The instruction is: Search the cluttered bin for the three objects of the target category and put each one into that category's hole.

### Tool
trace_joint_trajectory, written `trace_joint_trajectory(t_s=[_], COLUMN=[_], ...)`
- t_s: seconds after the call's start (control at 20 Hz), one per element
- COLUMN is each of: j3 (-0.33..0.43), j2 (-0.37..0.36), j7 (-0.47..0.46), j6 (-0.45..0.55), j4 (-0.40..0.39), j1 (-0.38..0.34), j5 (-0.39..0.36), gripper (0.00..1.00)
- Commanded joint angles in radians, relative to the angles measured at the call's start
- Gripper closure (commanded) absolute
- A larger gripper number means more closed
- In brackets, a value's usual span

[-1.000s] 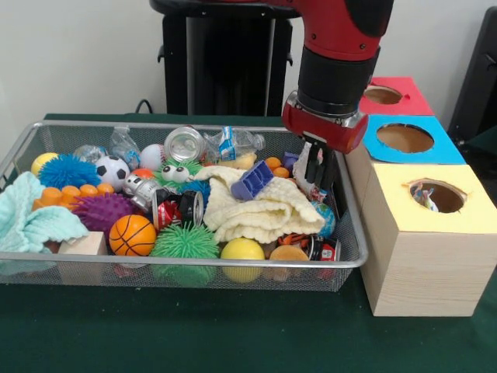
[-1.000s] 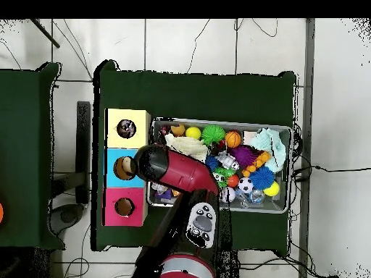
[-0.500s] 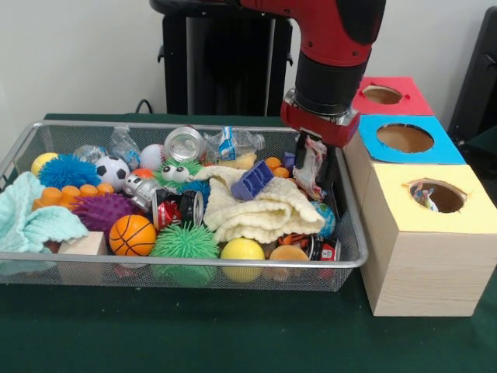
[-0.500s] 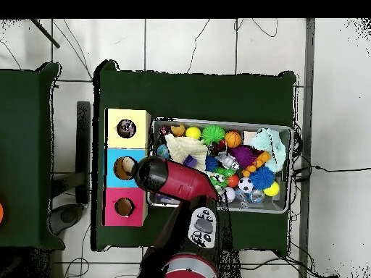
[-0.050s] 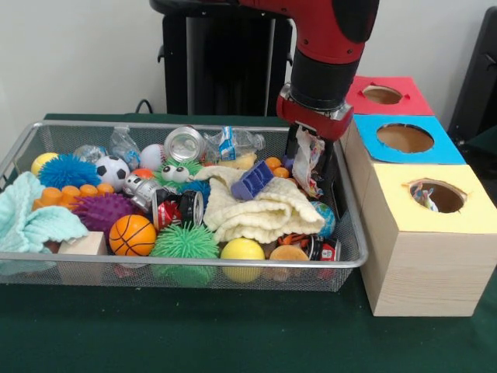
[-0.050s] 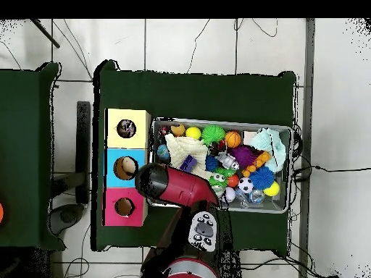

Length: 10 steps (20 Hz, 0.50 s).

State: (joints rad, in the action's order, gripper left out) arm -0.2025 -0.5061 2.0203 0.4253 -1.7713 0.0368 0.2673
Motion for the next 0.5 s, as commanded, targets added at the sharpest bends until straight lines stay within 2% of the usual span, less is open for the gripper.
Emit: trace_joint_trajectory(t_s=[0.05, 0.5], j3=[0.087, 0.112], j2=[0.029, 0.081], j7=[0.081, 0.093], j6=[0.037, 0.001], j4=[0.006, 0.036], j1=[-0.032, -0.02], j5=[-0.025, -0.012], gripper=[0.0, 0.0])
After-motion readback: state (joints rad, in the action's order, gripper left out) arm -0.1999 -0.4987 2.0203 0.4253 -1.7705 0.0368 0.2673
